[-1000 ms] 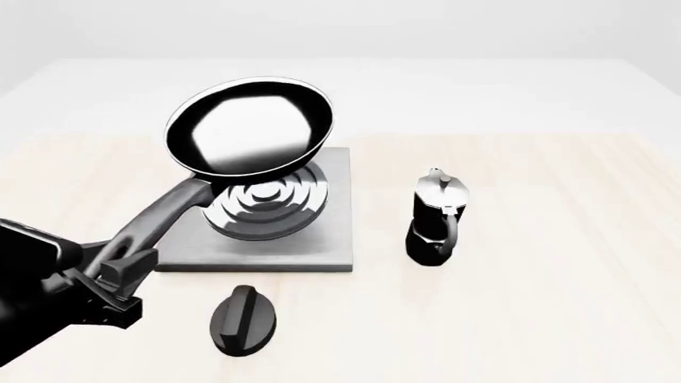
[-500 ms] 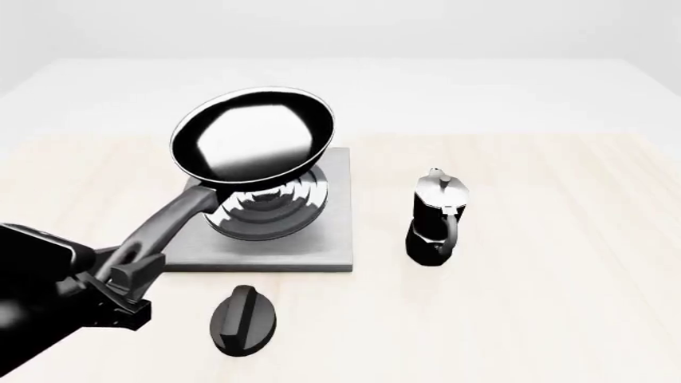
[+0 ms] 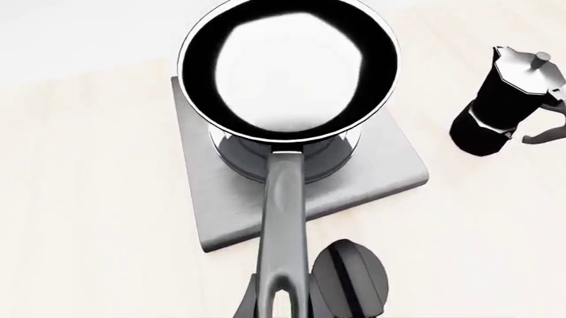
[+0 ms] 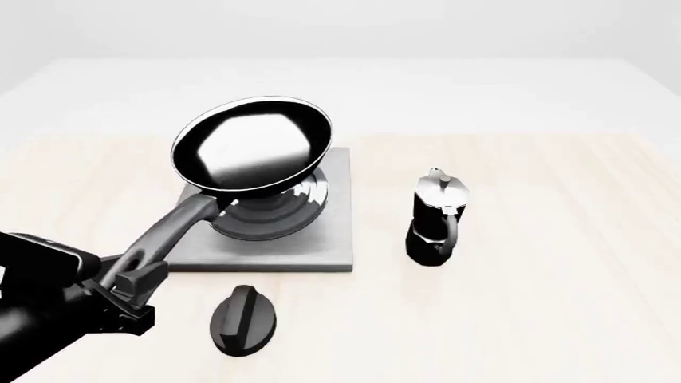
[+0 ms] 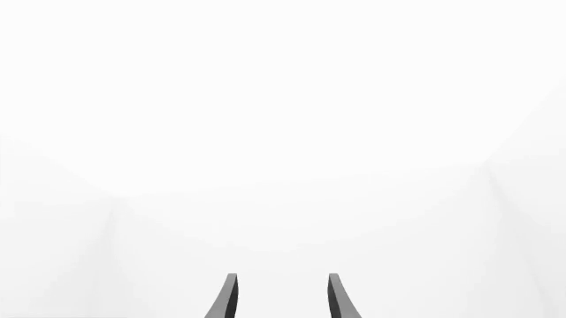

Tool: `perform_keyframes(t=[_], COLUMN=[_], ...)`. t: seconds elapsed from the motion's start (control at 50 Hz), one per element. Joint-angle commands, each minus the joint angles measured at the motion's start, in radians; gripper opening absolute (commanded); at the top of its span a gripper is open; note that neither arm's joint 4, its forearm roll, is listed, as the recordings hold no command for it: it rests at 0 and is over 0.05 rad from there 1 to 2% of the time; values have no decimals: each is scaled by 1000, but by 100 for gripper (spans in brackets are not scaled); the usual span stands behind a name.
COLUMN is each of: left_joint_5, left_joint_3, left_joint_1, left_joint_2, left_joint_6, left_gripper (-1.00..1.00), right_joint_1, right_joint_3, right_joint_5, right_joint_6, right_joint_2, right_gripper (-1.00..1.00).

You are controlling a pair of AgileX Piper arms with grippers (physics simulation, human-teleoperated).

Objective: Put the frying pan on the stove.

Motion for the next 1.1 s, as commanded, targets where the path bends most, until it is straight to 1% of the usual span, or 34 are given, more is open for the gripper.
perform_keyframes(t=[0.02, 0.32, 0.88, 1.1], left_joint_5=[-30, -66, -107, -141], left_joint_3=[-6, 19, 23, 26], left_joint_1=[0, 5, 19, 15], left_joint_2=[-7, 25, 87, 122], left_joint_6=[2, 7, 30, 30], left_gripper=[-100, -100, -100, -100], right_joint_1=[2, 2, 3, 3], right_joint_3=[8, 10, 9, 9], right_joint_5=[-5, -5, -1, 0], right_joint_6=[-3, -4, -5, -7], right_joint_2=[0, 0, 0, 0], right_gripper=[100, 100, 100, 100])
